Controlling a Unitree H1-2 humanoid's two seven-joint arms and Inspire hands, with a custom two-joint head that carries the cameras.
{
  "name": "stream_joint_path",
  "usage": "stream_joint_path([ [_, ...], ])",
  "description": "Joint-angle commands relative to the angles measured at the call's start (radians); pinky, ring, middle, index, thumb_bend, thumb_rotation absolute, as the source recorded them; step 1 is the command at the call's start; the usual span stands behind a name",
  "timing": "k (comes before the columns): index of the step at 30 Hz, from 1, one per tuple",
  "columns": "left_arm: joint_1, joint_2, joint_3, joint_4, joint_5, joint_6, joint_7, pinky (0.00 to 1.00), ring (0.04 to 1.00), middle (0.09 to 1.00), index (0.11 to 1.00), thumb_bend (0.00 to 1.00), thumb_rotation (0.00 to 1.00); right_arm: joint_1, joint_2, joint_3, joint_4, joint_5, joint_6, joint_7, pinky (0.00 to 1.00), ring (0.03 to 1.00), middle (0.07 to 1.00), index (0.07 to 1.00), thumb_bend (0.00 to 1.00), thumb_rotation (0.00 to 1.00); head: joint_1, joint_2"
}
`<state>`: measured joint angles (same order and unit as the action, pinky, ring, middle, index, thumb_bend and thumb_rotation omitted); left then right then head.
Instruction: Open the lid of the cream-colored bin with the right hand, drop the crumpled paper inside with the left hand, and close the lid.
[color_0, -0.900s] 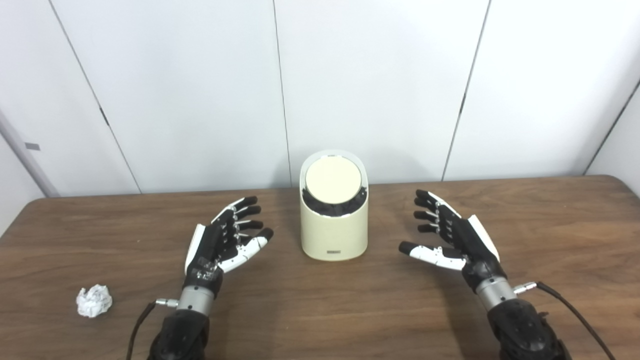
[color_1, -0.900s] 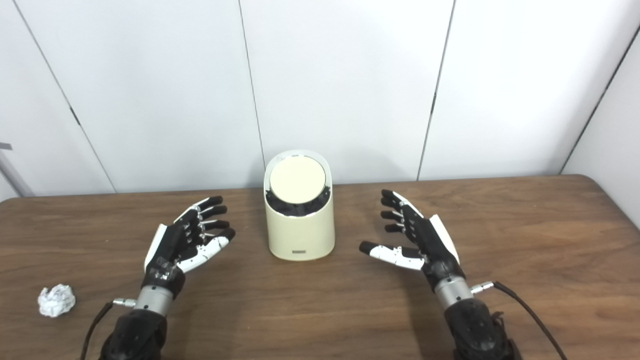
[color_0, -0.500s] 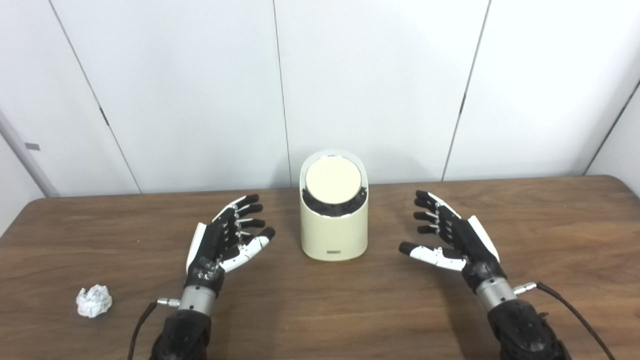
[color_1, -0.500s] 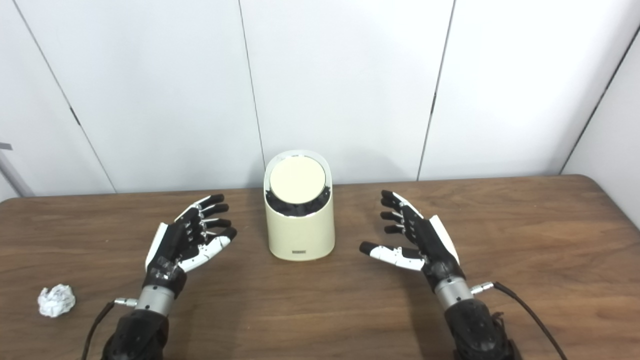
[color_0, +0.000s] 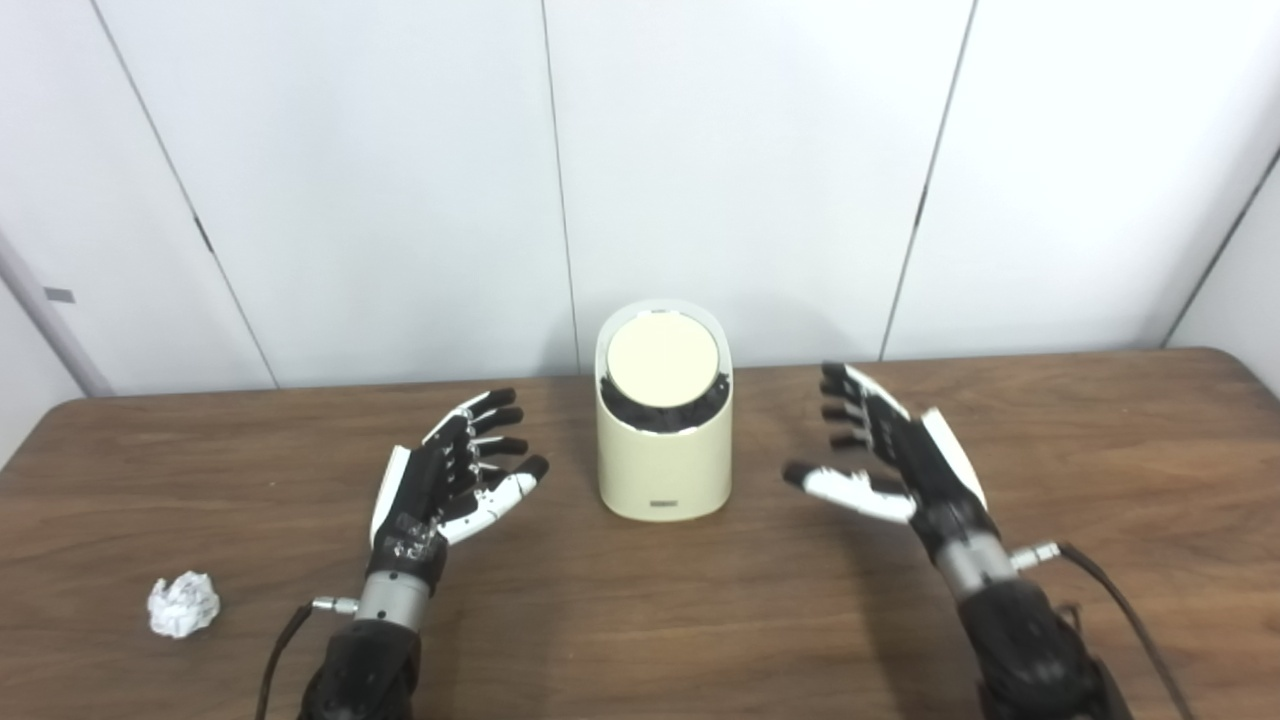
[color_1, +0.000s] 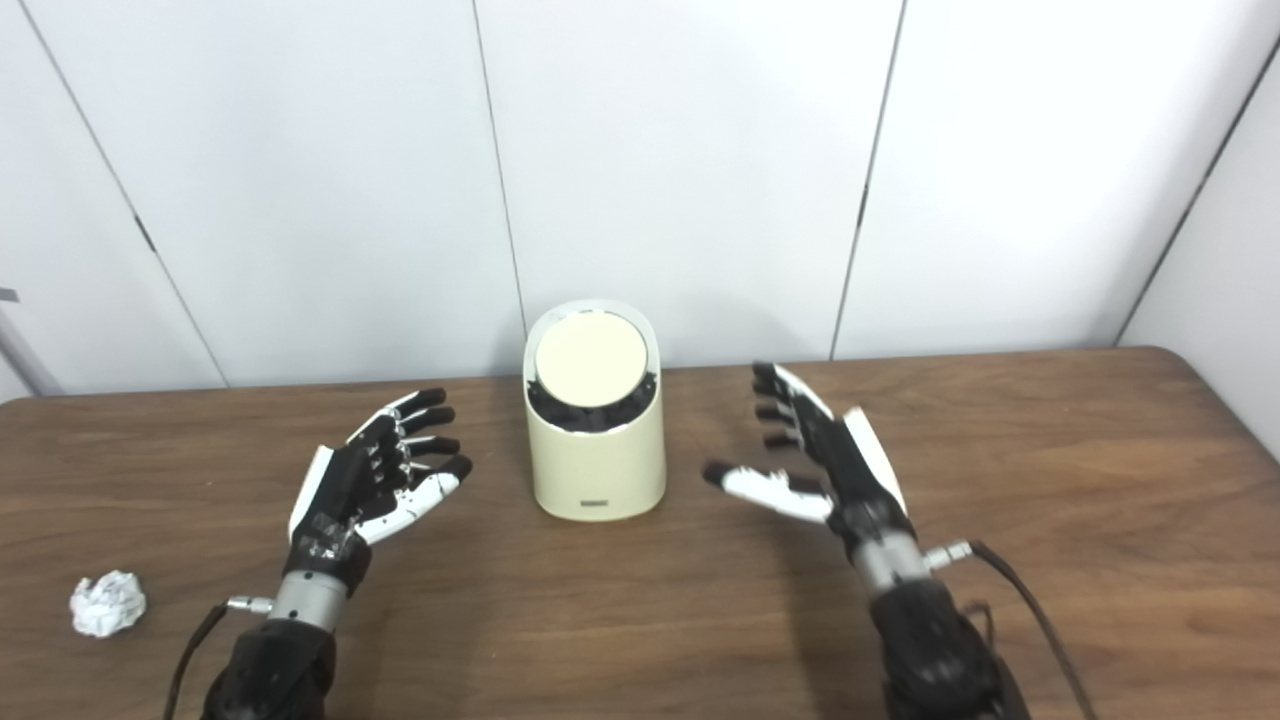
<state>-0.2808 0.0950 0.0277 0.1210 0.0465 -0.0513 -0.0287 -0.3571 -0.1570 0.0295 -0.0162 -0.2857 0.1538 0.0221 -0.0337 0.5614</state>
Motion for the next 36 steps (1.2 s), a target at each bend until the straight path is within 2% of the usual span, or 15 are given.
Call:
stream_joint_path([
  [1, -0.026, 0.004, 0.001, -0.027, 0.003, -0.029, 0.008, 0.53, 0.701, 0.793, 0.827, 0.63, 0.18, -0.082, -0.006, 0.004, -0.039, -0.017, -0.002, -0.013, 0.70, 0.820, 0.865, 0.879, 0.71, 0.41, -0.001, -0.001],
  [7, -0.026, 0.001, 0.000, -0.027, 0.004, -0.026, 0.009, 0.53, 0.701, 0.794, 0.829, 0.63, 0.18, -0.152, -0.022, 0.013, -0.023, -0.010, 0.004, 0.012, 0.69, 0.822, 0.865, 0.873, 0.71, 0.40, 0.000, -0.008],
  [16, -0.026, 0.001, -0.001, -0.016, 0.003, -0.040, 0.008, 0.53, 0.696, 0.788, 0.826, 0.63, 0.17, -0.203, -0.019, 0.031, -0.024, -0.025, 0.051, 0.032, 0.67, 0.807, 0.847, 0.857, 0.76, 0.38, 0.001, -0.011],
  [19, -0.026, 0.001, -0.003, -0.018, 0.010, -0.038, 0.011, 0.53, 0.695, 0.790, 0.825, 0.63, 0.18, -0.220, -0.018, 0.055, -0.027, -0.051, 0.097, 0.040, 0.67, 0.814, 0.852, 0.858, 0.77, 0.40, 0.000, -0.010],
  [24, -0.022, -0.001, -0.005, -0.024, 0.010, -0.033, 0.012, 0.53, 0.700, 0.795, 0.831, 0.64, 0.18, -0.260, -0.024, 0.103, -0.007, -0.106, 0.159, 0.056, 0.64, 0.819, 0.875, 0.877, 0.78, 0.37, 0.002, -0.008],
  [31, -0.016, -0.004, -0.008, -0.027, 0.012, -0.030, 0.014, 0.53, 0.689, 0.794, 0.828, 0.65, 0.21, -0.301, -0.019, 0.117, 0.047, -0.105, 0.165, 0.054, 0.70, 0.835, 0.869, 0.875, 0.79, 0.34, 0.005, -0.007],
  [36, -0.012, -0.003, -0.009, -0.026, 0.011, -0.035, 0.014, 0.53, 0.690, 0.795, 0.824, 0.64, 0.19, -0.320, -0.019, 0.130, 0.071, -0.120, 0.172, 0.051, 0.75, 0.863, 0.873, 0.880, 0.80, 0.35, 0.005, -0.007],
])
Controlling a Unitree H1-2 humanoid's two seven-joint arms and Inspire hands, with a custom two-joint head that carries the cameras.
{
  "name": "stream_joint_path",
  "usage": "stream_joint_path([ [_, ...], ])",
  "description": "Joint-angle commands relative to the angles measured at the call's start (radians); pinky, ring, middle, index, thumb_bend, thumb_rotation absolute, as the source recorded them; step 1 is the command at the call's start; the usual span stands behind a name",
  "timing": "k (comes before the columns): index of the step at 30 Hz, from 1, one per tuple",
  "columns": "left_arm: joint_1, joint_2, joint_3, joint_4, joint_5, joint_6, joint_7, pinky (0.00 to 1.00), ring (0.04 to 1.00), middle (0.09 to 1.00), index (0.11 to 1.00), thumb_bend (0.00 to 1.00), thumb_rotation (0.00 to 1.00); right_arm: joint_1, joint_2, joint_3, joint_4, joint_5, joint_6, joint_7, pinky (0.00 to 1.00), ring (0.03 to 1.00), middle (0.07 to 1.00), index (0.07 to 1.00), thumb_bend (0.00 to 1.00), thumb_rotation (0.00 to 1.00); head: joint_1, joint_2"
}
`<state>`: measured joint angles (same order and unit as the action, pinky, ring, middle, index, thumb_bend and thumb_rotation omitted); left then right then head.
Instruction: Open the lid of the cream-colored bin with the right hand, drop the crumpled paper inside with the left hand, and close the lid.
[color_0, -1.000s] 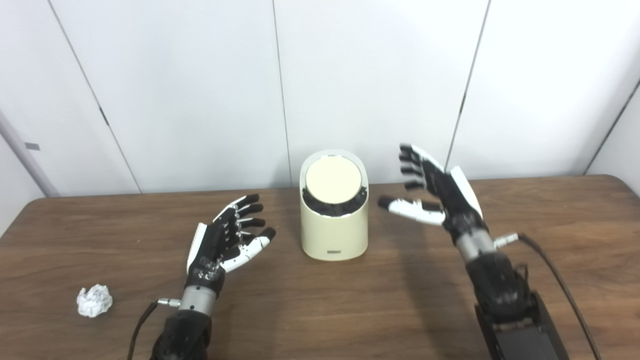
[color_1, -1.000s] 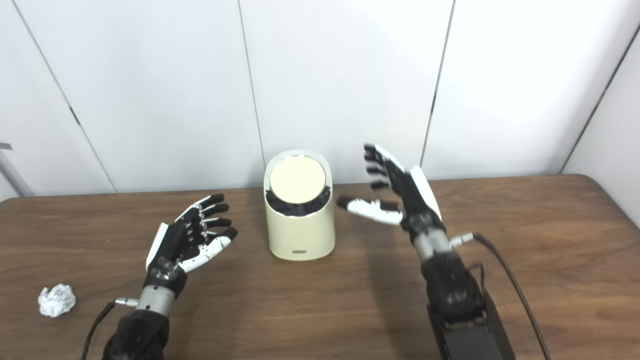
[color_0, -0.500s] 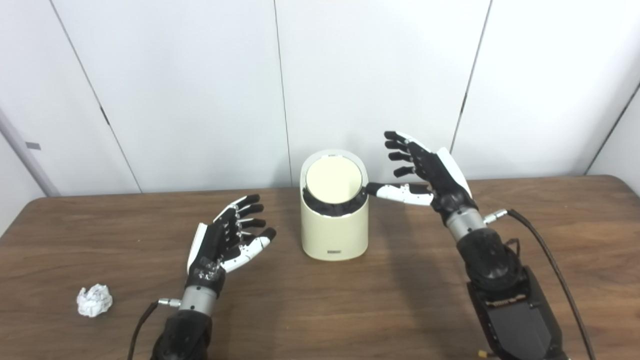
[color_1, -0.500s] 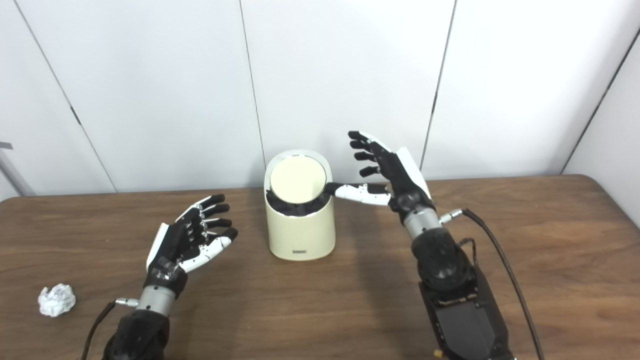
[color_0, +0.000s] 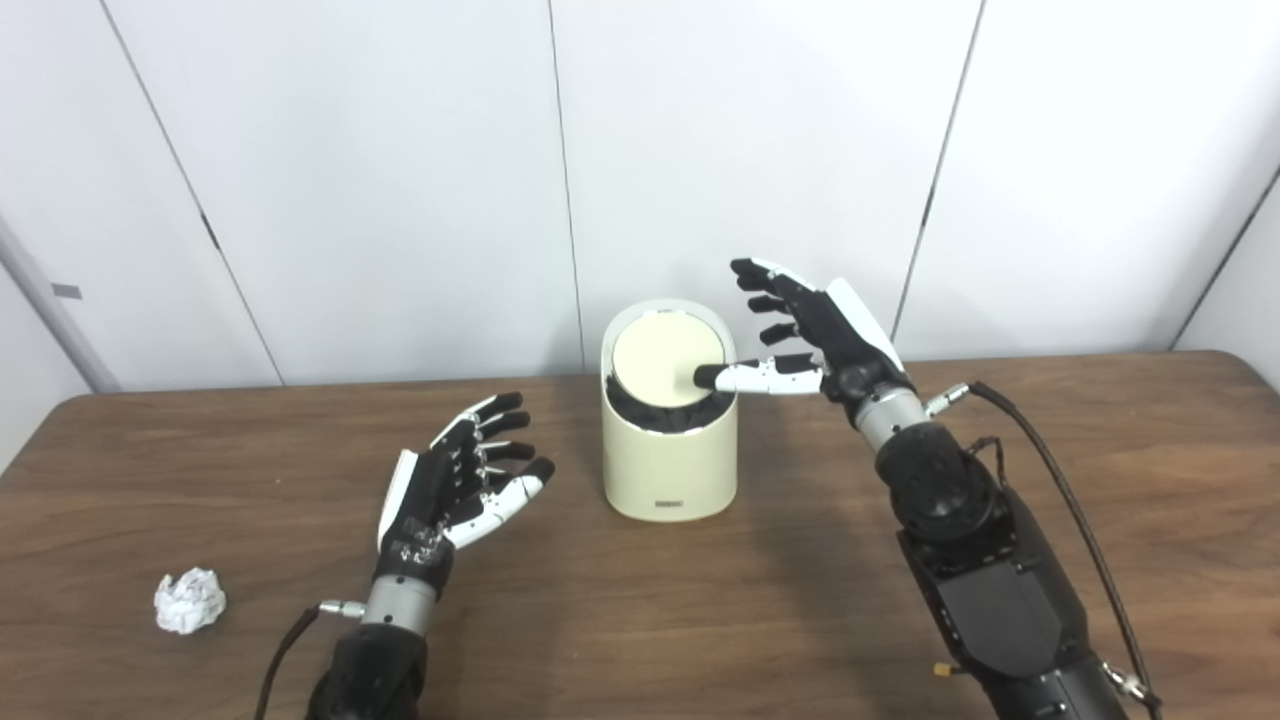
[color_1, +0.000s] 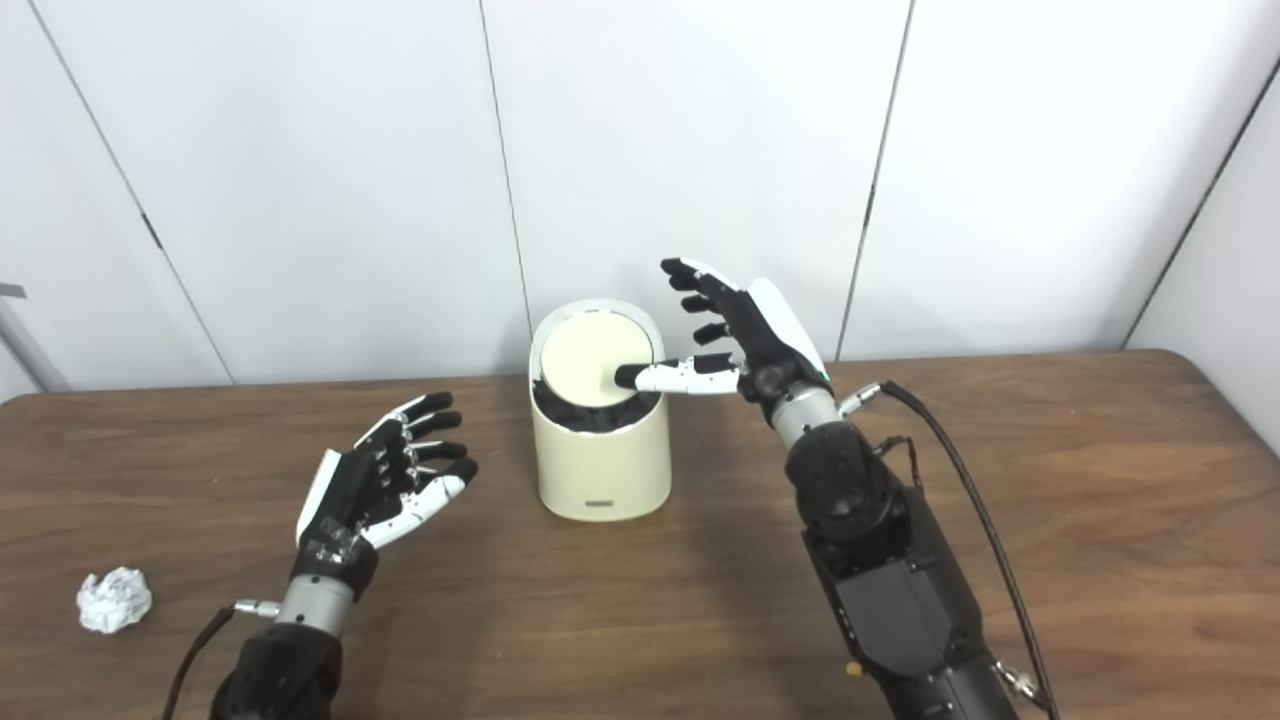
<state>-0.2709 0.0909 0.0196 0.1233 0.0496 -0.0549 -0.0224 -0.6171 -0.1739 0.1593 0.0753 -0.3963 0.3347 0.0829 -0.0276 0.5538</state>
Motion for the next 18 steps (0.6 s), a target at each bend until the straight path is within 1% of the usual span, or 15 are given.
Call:
stream_joint_path([
  [1, -0.022, 0.001, -0.002, -0.028, 0.006, -0.032, 0.007, 0.53, 0.692, 0.796, 0.824, 0.64, 0.19, -0.063, -0.002, 0.003, -0.016, -0.013, -0.009, -0.010, 0.75, 0.864, 0.873, 0.882, 0.79, 0.35, -0.004, 0.001],
  [4, -0.023, 0.001, -0.004, -0.025, 0.009, -0.036, 0.010, 0.53, 0.692, 0.796, 0.824, 0.63, 0.18, -0.072, -0.001, 0.009, -0.005, -0.020, -0.010, -0.007, 0.74, 0.866, 0.875, 0.884, 0.79, 0.35, -0.004, 0.001],
  [8, -0.022, 0.004, -0.008, -0.024, 0.015, -0.038, 0.013, 0.53, 0.688, 0.792, 0.825, 0.63, 0.20, -0.080, 0.000, 0.018, 0.009, -0.029, -0.011, -0.007, 0.68, 0.841, 0.880, 0.887, 0.79, 0.36, -0.002, 0.001],
  [11, -0.020, 0.003, -0.007, -0.028, 0.011, -0.032, 0.011, 0.53, 0.691, 0.794, 0.825, 0.64, 0.20, -0.085, 0.003, 0.027, 0.016, -0.041, -0.004, -0.010, 0.67, 0.832, 0.881, 0.886, 0.79, 0.37, -0.003, 0.002],
  [16, -0.017, -0.002, -0.005, -0.034, 0.005, -0.027, 0.010, 0.54, 0.701, 0.799, 0.825, 0.63, 0.16, -0.093, 0.010, 0.043, 0.027, -0.061, 0.004, -0.012, 0.63, 0.813, 0.876, 0.883, 0.81, 0.37, -0.001, 0.004],
  [18, -0.016, -0.001, -0.006, -0.035, 0.009, -0.028, 0.009, 0.54, 0.700, 0.797, 0.826, 0.64, 0.18, -0.096, 0.015, 0.049, 0.030, -0.070, 0.011, -0.012, 0.62, 0.809, 0.871, 0.880, 0.82, 0.38, -0.001, 0.004],
])
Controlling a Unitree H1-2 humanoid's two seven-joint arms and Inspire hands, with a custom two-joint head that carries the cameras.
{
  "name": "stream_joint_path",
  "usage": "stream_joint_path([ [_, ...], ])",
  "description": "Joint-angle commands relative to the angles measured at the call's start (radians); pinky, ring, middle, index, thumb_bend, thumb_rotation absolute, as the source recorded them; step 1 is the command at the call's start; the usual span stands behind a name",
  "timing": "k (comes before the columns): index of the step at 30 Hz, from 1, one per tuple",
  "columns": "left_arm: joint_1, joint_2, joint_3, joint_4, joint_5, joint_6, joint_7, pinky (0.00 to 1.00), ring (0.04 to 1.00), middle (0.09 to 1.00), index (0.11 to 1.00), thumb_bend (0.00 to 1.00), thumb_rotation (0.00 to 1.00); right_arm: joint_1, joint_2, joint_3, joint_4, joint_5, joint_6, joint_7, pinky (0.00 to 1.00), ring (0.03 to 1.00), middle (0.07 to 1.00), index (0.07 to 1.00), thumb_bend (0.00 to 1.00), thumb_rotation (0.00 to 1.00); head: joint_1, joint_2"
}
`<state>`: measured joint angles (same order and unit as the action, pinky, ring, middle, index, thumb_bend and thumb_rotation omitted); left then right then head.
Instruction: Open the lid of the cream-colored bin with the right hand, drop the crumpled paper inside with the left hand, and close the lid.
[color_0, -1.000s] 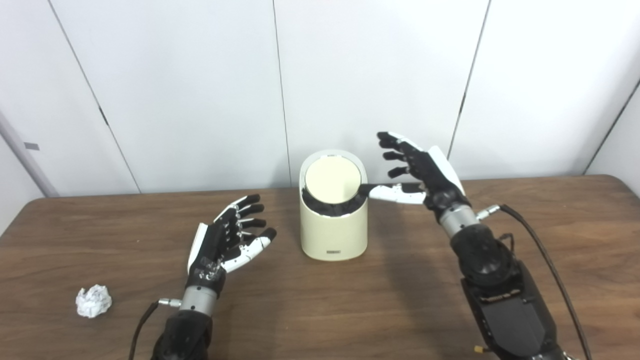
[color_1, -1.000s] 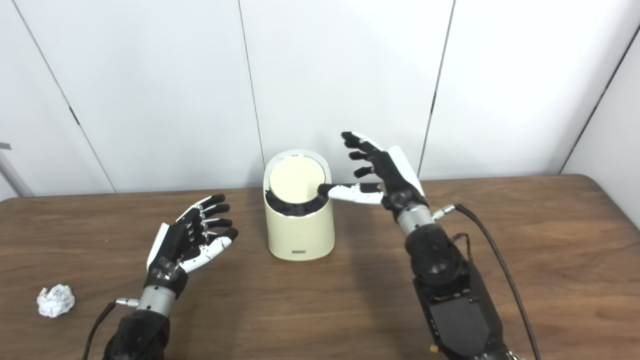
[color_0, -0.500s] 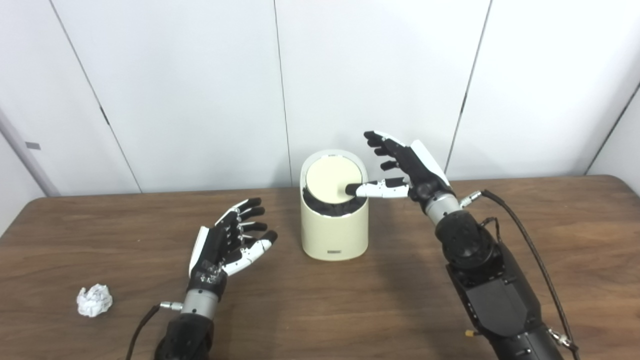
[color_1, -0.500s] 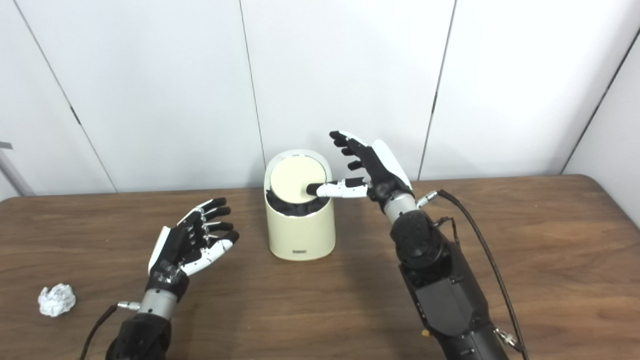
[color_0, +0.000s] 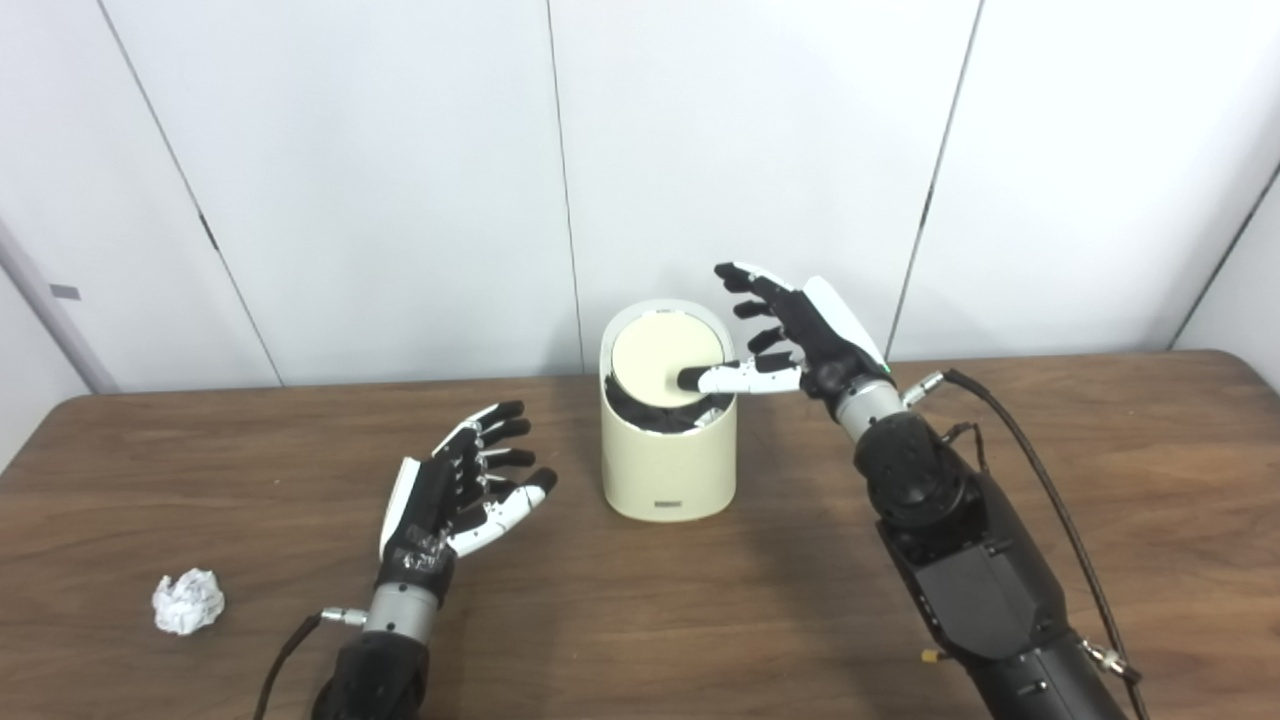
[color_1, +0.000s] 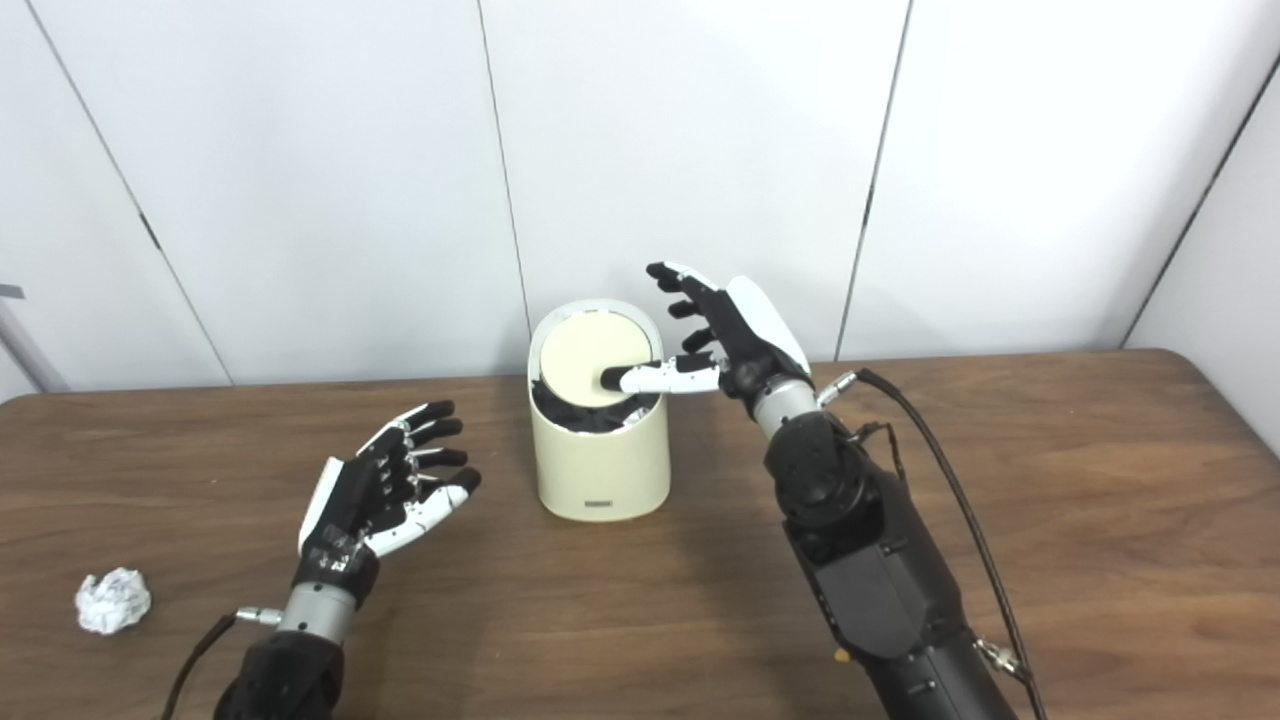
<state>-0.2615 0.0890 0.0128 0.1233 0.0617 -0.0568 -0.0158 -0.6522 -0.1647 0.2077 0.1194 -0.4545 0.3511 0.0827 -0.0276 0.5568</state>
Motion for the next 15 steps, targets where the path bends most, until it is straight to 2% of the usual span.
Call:
stream_joint_path([
  [1, -0.024, 0.001, 0.000, -0.037, -0.001, -0.024, 0.003, 0.54, 0.698, 0.797, 0.828, 0.64, 0.19, -0.063, 0.010, 0.003, -0.013, -0.014, -0.001, -0.012, 0.63, 0.815, 0.871, 0.879, 0.81, 0.38, -0.001, 0.002],
  [15, -0.020, -0.009, 0.003, -0.041, -0.013, -0.017, 0.000, 0.54, 0.712, 0.803, 0.832, 0.63, 0.17, -0.079, 0.044, 0.024, 0.022, -0.030, -0.001, -0.013, 0.63, 0.833, 0.886, 0.876, 0.81, 0.37, 0.001, 0.013],
])
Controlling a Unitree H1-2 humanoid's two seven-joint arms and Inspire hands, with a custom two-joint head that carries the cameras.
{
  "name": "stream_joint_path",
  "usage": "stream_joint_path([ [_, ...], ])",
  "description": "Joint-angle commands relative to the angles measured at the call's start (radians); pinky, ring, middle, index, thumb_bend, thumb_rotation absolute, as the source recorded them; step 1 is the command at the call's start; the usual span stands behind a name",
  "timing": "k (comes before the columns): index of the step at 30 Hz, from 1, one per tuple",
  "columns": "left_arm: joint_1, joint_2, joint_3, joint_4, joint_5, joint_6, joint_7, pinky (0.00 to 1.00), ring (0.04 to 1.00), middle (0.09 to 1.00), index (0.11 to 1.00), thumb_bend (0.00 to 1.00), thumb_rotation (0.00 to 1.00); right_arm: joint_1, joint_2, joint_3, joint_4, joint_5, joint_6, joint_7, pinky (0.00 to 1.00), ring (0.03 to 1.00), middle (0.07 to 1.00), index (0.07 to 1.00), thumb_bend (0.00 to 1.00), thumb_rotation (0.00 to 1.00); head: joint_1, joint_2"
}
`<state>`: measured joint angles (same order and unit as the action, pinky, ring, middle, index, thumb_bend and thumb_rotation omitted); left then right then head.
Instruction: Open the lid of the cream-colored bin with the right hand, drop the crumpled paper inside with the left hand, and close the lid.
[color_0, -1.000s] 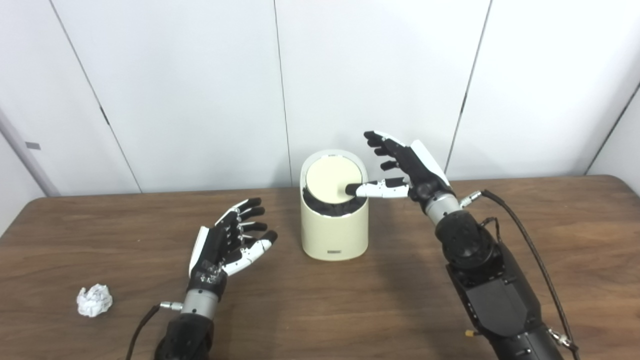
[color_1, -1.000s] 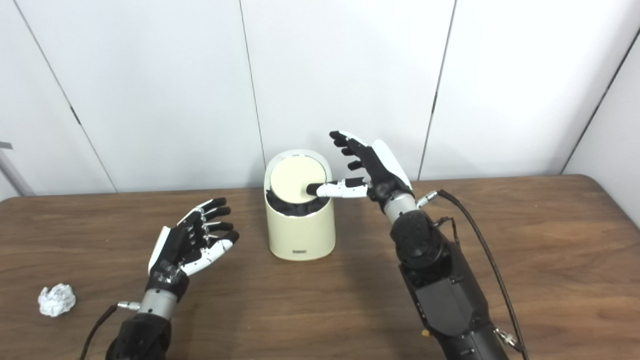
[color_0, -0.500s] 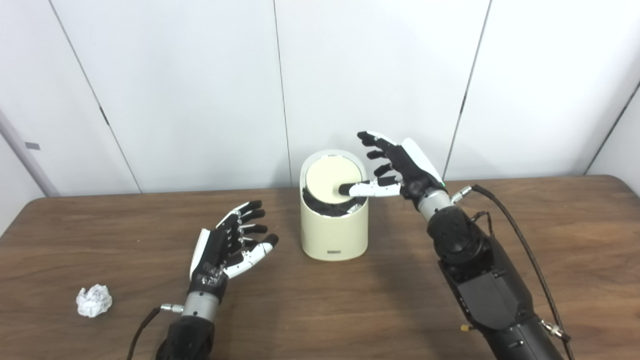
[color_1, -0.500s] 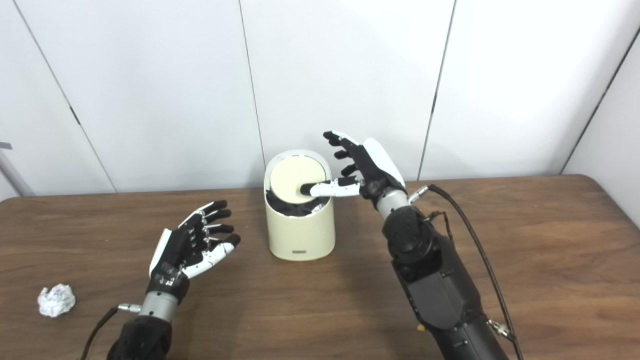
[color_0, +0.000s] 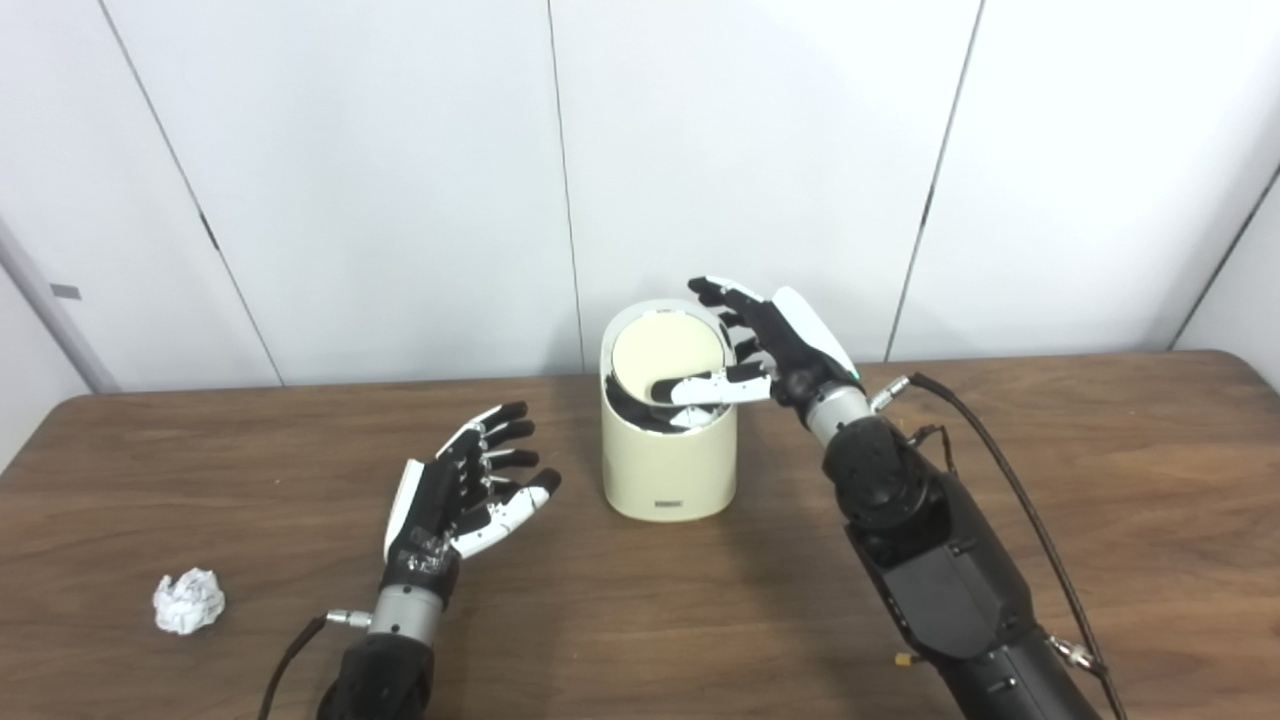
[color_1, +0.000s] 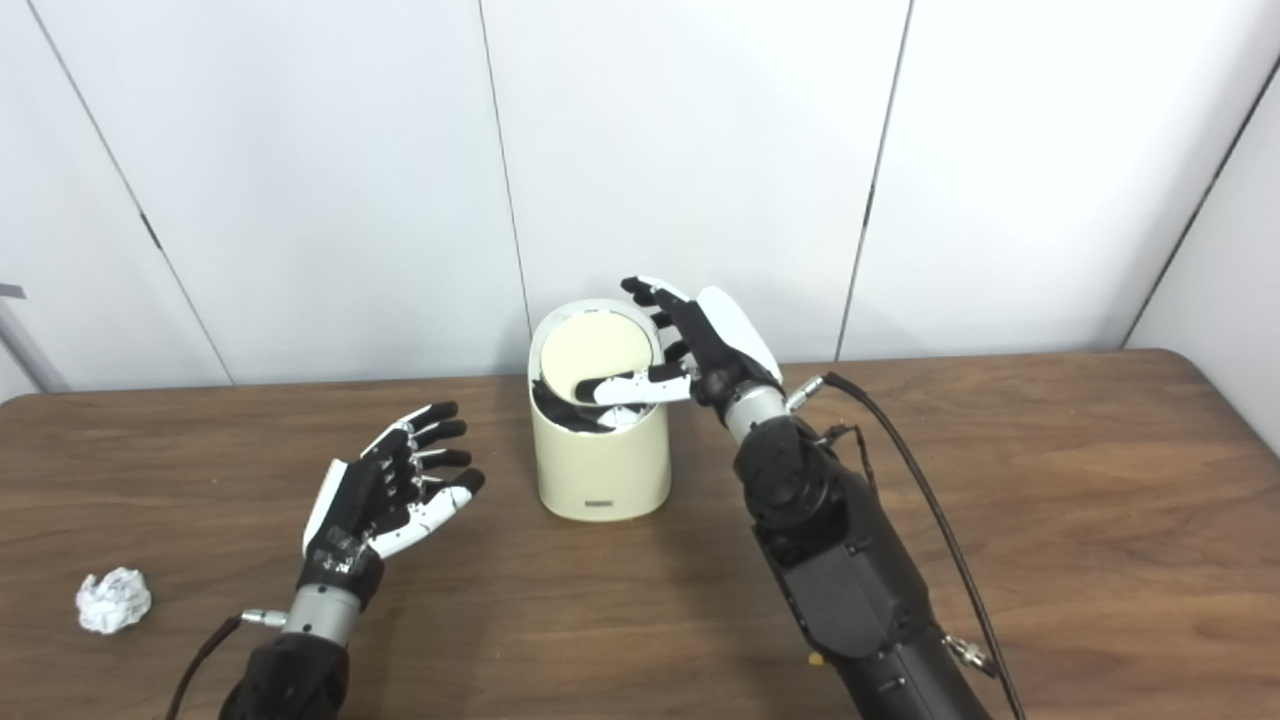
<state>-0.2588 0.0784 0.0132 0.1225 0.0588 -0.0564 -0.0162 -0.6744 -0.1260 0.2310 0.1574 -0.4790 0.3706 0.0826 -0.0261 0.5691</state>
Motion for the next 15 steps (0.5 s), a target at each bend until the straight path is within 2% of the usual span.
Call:
stream_joint_path([
  [1, -0.023, 0.001, 0.004, -0.040, -0.011, -0.018, 0.000, 0.54, 0.714, 0.805, 0.832, 0.63, 0.17, -0.056, 0.007, 0.001, -0.013, -0.005, -0.021, -0.012, 0.64, 0.835, 0.887, 0.876, 0.81, 0.37, -0.001, 0.001],
  [10, -0.024, 0.003, 0.006, -0.046, -0.009, -0.012, 0.002, 0.54, 0.699, 0.800, 0.830, 0.64, 0.19, -0.062, 0.006, 0.020, 0.012, -0.027, -0.016, -0.017, 0.64, 0.834, 0.884, 0.870, 0.81, 0.38, 0.005, 0.002],
  [15, -0.024, 0.008, 0.005, -0.048, -0.002, -0.016, 0.002, 0.53, 0.695, 0.798, 0.825, 0.64, 0.17, -0.072, -0.002, 0.030, 0.028, -0.041, -0.011, -0.014, 0.65, 0.838, 0.896, 0.874, 0.79, 0.41, 0.005, 0.004],
])
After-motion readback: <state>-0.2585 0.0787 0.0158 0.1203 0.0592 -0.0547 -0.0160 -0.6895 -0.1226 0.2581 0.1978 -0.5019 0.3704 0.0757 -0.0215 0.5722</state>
